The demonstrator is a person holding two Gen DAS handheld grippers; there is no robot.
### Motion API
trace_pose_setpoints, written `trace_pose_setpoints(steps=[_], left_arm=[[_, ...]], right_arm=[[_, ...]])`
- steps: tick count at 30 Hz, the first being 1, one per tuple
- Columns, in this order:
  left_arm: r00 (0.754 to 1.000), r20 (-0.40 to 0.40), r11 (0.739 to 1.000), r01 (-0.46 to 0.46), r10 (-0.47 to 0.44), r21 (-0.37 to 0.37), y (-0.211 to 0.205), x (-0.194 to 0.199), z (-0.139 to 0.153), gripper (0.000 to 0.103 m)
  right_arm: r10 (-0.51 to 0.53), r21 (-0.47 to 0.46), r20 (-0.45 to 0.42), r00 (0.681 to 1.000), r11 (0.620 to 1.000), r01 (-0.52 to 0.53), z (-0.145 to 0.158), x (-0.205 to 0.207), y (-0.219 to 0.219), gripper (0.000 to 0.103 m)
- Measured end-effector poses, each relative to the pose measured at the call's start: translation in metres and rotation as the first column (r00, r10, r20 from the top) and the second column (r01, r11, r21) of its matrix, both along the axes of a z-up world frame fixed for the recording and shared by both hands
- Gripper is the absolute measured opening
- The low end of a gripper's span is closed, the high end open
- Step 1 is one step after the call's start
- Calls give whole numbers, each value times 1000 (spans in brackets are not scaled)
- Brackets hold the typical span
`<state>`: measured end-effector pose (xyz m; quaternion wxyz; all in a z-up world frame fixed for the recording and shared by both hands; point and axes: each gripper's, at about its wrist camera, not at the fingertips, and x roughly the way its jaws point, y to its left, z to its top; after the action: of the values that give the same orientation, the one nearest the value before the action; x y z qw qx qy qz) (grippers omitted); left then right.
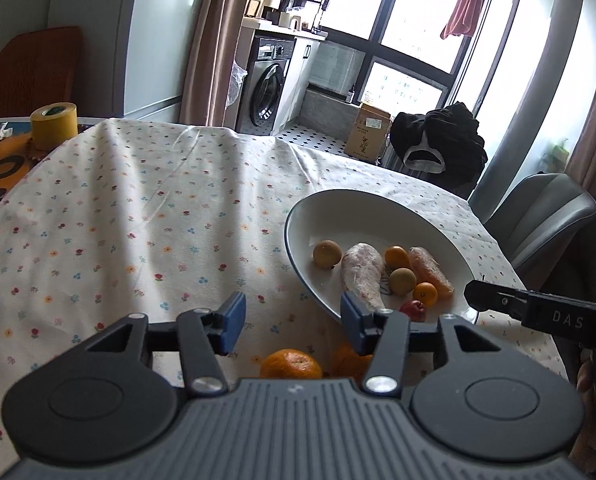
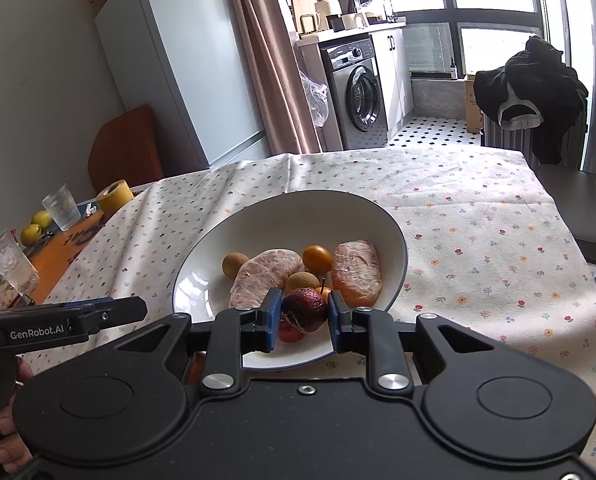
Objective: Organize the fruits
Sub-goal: 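Lower the red fruit into the bowl with the right tool while the left releases its red fruit there, then open both tools and withdraw them from the bowl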
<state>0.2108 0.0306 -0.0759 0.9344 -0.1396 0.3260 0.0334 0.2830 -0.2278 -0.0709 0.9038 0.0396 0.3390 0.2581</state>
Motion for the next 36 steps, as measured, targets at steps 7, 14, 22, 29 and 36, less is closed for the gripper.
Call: trace_pose_setpoints(steps=[7,14,22,29,36], left_arm=[[1000,12,999,-29,29,13,4,-12,5,71],[998,39,999,-39,38,18,2,-22,13,80],[998,44,998,-54,53,28,3,-34,20,82],[996,67,998,-54,51,44,2,-50,28,82],[997,59,996,-59,56,64,2,-62,30,82]], right_arm=[[-4,3,65,998,1000,4,11,-7,5,48],[-24,28,46,999,999,23,14,-15,-4,50],[-18,25,51,999,1000,17,18,-33,-4,62],[-8,25,65,998,1000,6,22,-48,-2,77],[-29,16,100,995,999,28,25,-66,-3,102]])
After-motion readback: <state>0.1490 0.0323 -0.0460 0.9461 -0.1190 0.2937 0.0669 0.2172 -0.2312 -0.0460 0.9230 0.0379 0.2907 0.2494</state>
